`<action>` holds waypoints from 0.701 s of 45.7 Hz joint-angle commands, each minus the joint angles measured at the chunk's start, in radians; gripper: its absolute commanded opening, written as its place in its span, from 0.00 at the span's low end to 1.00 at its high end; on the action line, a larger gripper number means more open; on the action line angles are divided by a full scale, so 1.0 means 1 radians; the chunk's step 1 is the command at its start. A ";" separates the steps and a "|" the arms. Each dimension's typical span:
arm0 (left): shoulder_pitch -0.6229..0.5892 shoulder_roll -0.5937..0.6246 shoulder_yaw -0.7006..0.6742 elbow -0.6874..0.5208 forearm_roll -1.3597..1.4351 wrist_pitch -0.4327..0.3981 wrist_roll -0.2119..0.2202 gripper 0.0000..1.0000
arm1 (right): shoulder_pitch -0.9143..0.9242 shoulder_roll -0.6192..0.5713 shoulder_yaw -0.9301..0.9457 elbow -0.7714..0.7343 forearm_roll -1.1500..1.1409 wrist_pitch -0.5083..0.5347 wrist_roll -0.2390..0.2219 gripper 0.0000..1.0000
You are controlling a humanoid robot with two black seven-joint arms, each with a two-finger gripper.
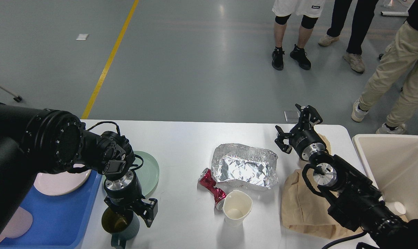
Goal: Tidy desktop
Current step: 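Lower the left gripper and grasp the teal mug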
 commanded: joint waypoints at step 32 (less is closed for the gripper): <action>-0.068 0.012 0.007 -0.006 -0.005 -0.243 -0.010 0.00 | 0.000 0.000 0.000 0.000 0.000 0.000 0.000 1.00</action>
